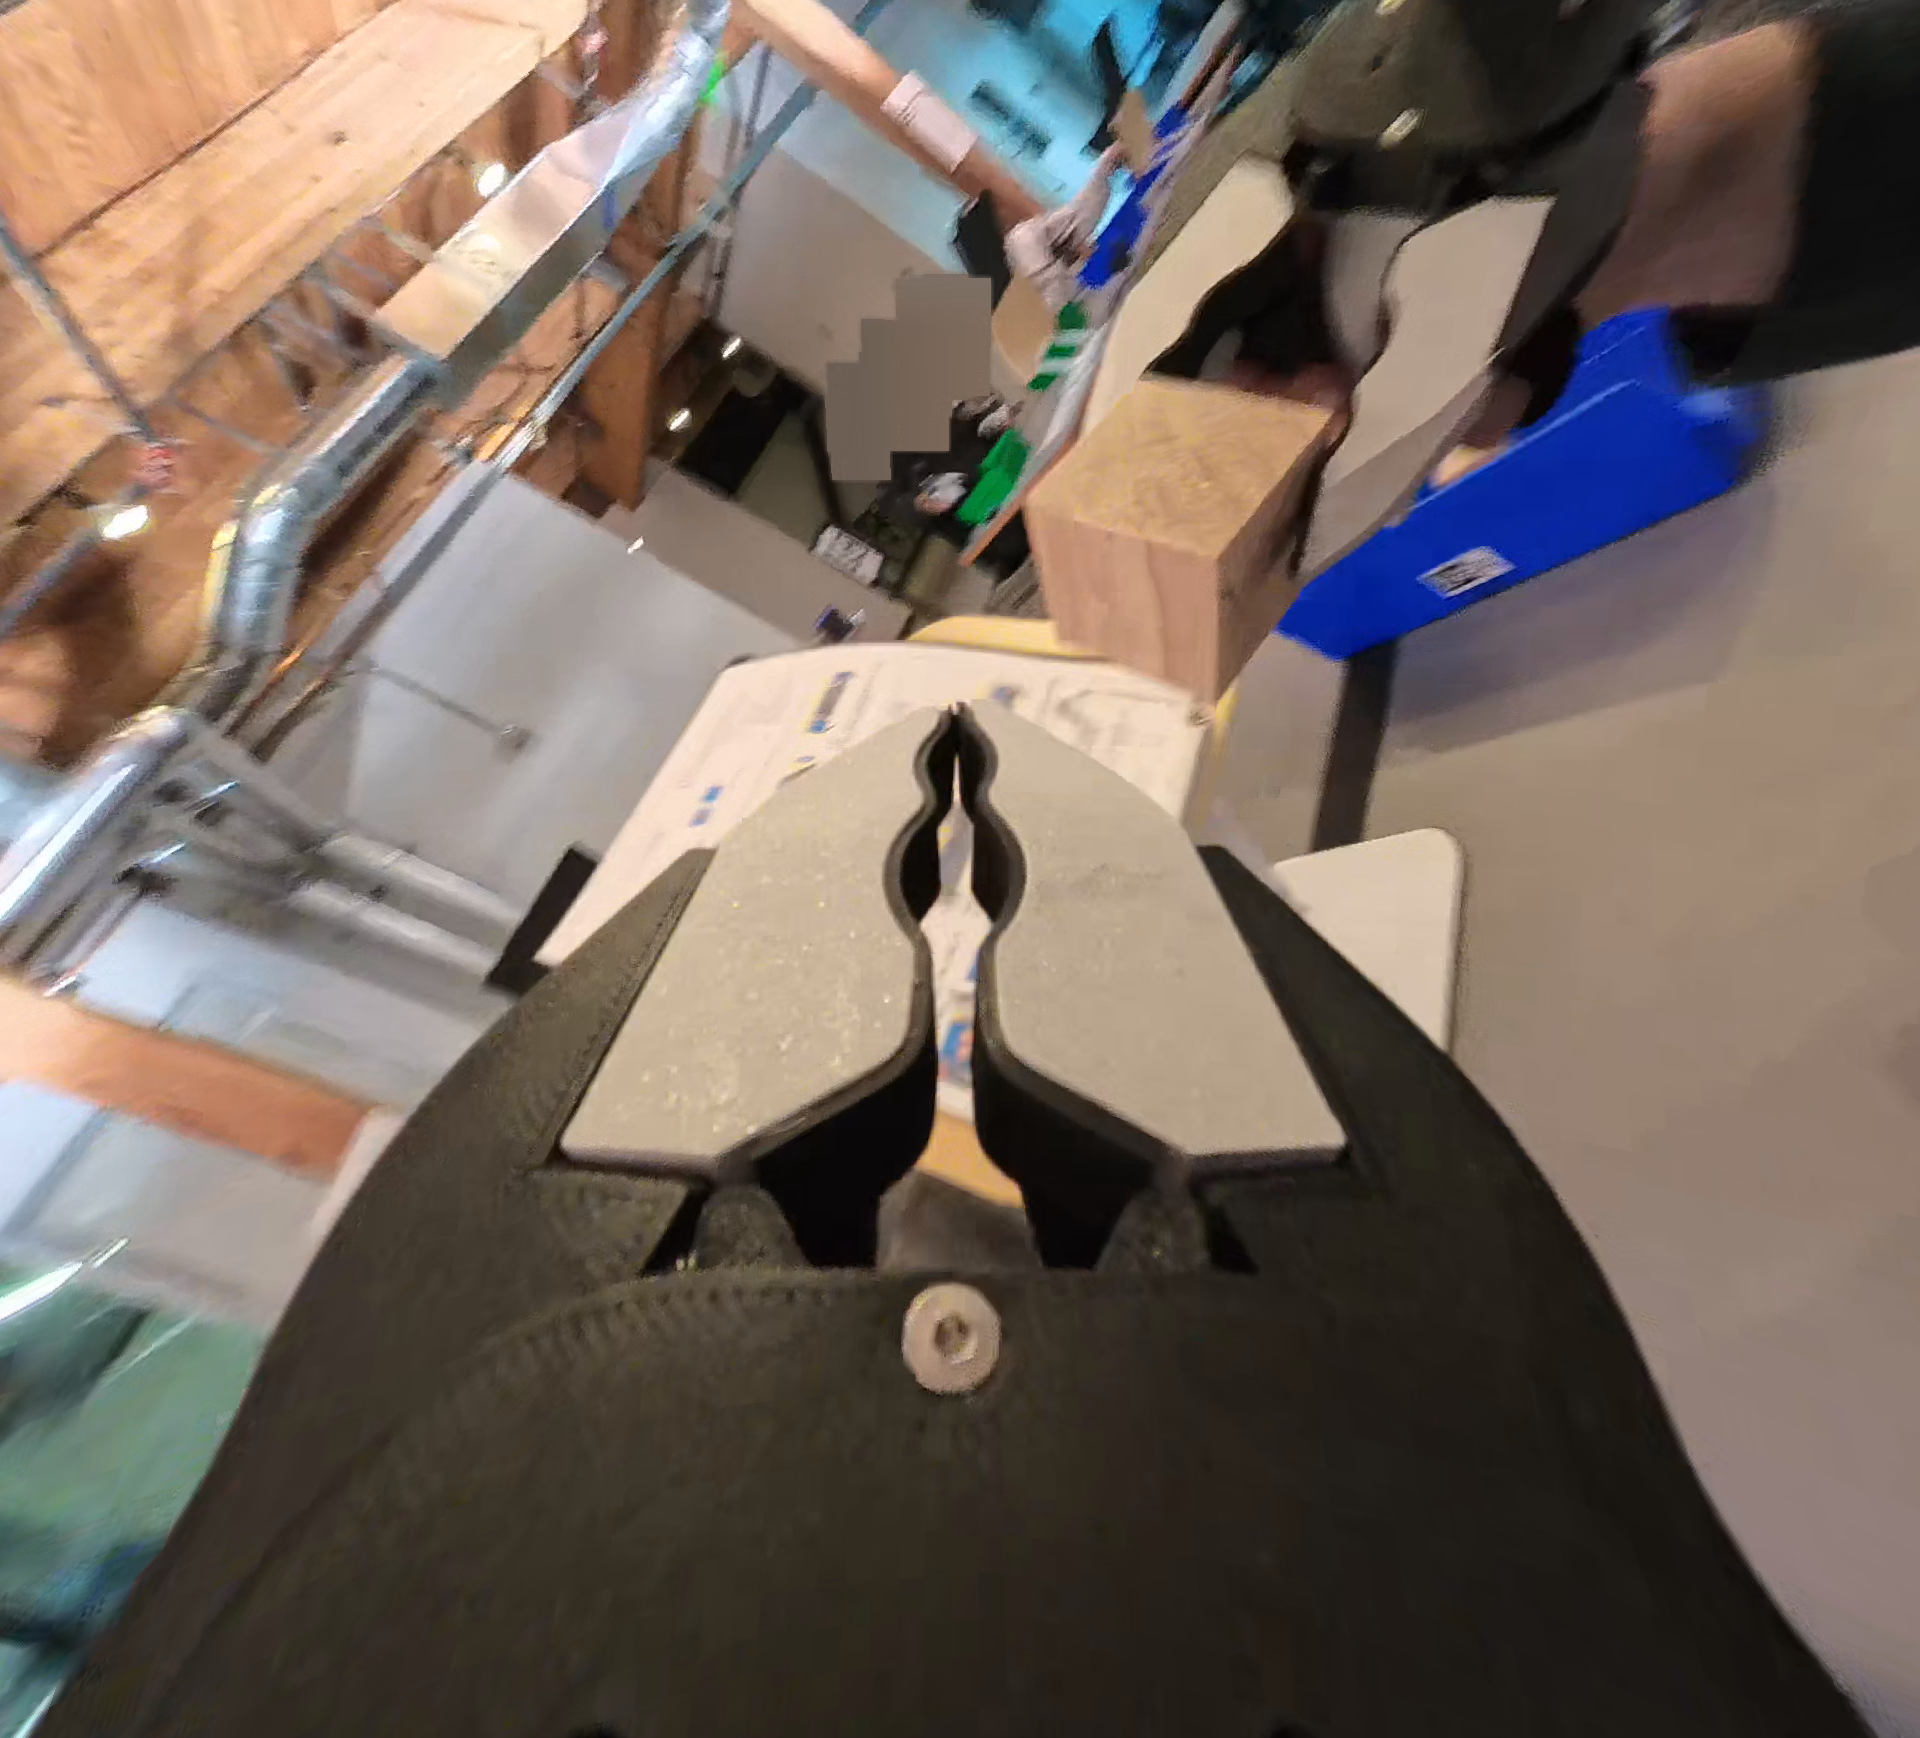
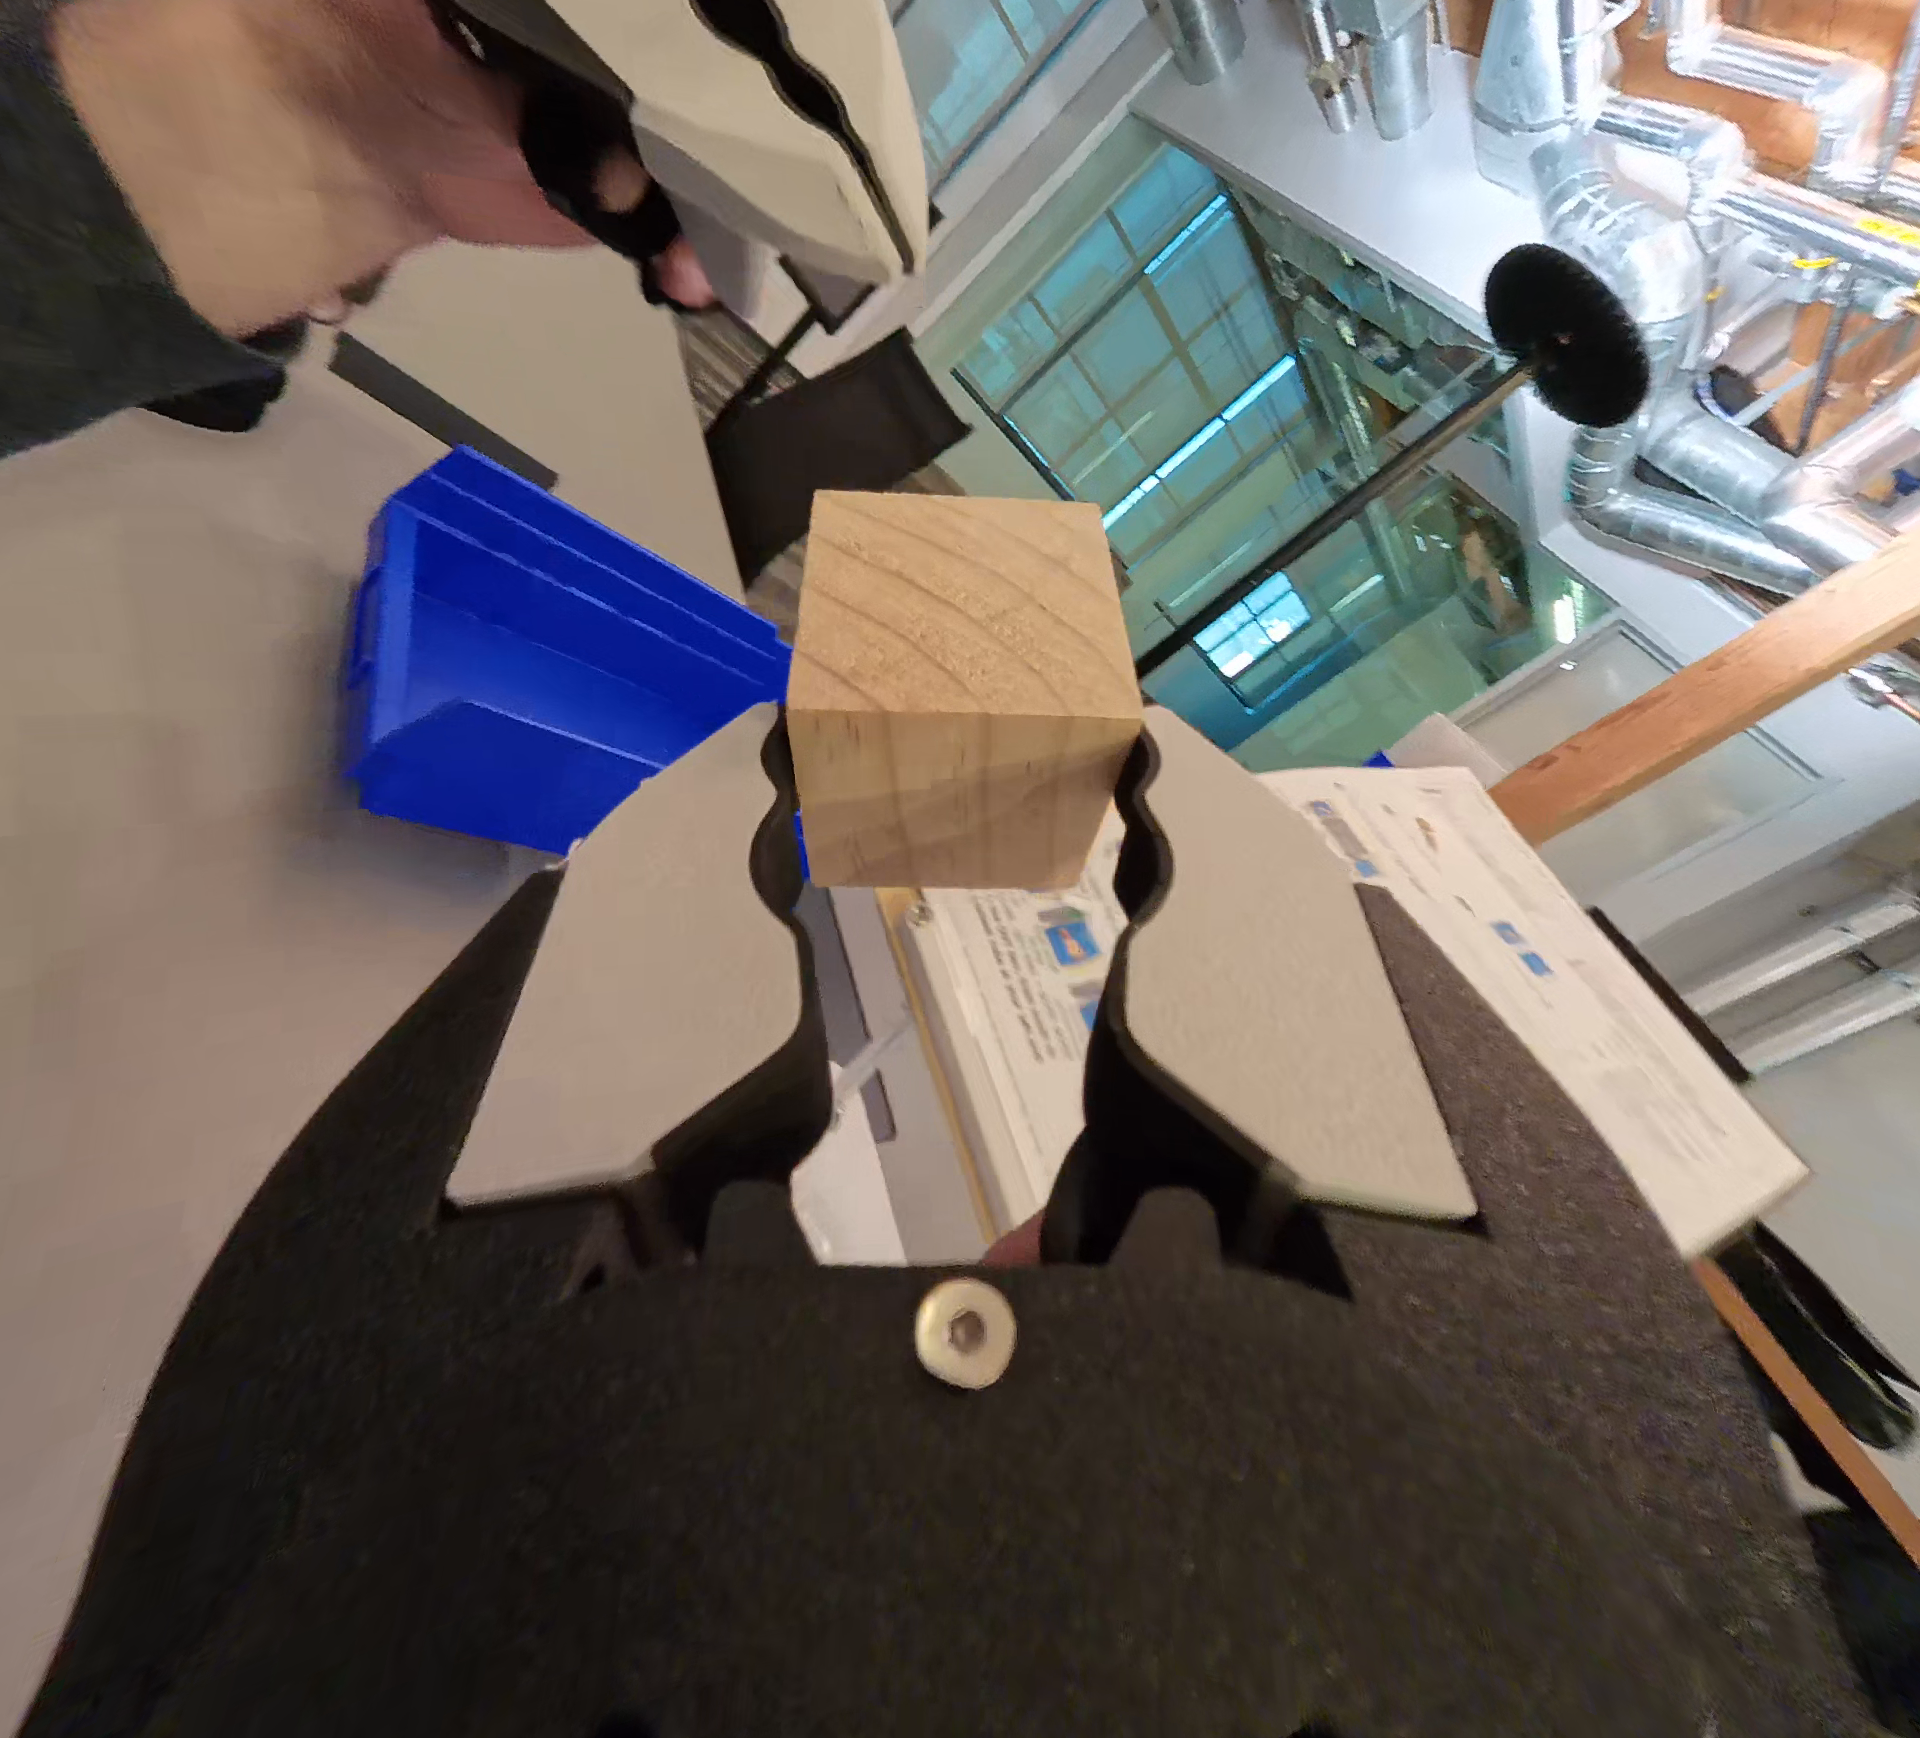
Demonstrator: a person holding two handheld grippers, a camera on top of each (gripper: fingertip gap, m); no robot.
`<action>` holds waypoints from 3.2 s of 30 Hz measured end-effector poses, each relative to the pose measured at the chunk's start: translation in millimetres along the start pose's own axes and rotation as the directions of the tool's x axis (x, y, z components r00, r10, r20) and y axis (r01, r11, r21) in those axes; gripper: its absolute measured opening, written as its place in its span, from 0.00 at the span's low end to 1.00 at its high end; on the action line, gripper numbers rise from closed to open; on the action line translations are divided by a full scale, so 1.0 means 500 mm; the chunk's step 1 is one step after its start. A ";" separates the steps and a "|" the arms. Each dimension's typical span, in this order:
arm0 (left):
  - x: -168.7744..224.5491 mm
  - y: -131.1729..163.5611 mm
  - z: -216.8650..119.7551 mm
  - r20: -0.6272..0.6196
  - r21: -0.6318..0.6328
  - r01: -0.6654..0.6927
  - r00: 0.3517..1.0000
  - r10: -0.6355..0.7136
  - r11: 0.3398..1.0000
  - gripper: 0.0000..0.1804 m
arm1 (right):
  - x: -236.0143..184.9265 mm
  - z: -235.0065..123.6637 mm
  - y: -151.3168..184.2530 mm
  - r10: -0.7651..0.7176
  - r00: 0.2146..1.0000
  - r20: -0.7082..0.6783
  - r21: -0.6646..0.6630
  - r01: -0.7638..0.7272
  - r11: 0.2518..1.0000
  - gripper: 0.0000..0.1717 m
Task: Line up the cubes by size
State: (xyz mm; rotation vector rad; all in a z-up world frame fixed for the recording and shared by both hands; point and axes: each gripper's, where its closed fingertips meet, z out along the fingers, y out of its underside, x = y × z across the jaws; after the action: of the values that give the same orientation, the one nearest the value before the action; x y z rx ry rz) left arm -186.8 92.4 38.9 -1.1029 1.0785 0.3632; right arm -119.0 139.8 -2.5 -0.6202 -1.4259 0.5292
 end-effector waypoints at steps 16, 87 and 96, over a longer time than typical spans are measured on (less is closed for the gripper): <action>-0.012 -0.059 0.060 0.052 0.086 0.105 0.993 -0.110 0.991 0.00 | 0.214 -0.471 0.394 -0.162 0.987 0.020 -0.856 0.100 0.508 0.34; 0.047 -0.018 0.108 -0.098 -0.012 0.071 0.993 -0.072 0.997 0.00 | 0.084 -0.723 0.866 0.498 0.723 0.480 -0.689 0.661 -0.296 0.35; 0.057 -0.017 0.109 -0.119 -0.021 0.058 0.991 -0.060 0.998 0.00 | 0.112 -0.706 0.846 0.422 0.766 0.485 -0.729 0.621 -0.287 0.41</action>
State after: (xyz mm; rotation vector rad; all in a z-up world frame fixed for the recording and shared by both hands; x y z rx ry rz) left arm -138.9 127.7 21.7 -1.1817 1.1476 0.2630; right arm 249.8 461.7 -261.3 -1.7697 -2.4765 -1.1980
